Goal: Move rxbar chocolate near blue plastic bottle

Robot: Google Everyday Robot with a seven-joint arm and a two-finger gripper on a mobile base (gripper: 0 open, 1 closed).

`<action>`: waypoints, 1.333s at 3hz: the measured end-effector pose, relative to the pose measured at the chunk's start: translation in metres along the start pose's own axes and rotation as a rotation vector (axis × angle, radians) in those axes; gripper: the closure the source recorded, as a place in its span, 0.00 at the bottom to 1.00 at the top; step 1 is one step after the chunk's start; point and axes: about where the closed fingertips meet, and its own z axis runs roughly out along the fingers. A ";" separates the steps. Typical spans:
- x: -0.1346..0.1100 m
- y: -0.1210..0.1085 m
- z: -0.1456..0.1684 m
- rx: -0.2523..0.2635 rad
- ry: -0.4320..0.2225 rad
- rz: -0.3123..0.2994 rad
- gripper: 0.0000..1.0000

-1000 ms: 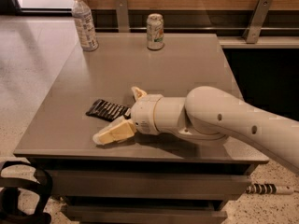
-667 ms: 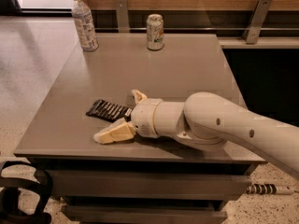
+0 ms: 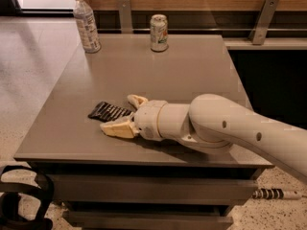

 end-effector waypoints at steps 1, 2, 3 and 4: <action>-0.002 0.000 -0.001 0.000 0.000 0.000 0.90; -0.002 0.000 -0.001 0.000 0.000 0.000 1.00; -0.002 0.000 -0.001 0.000 0.000 0.000 1.00; -0.002 0.000 -0.001 0.000 0.000 0.000 1.00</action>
Offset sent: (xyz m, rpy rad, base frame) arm 0.0000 0.0000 0.0022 0.0000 0.0000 0.0000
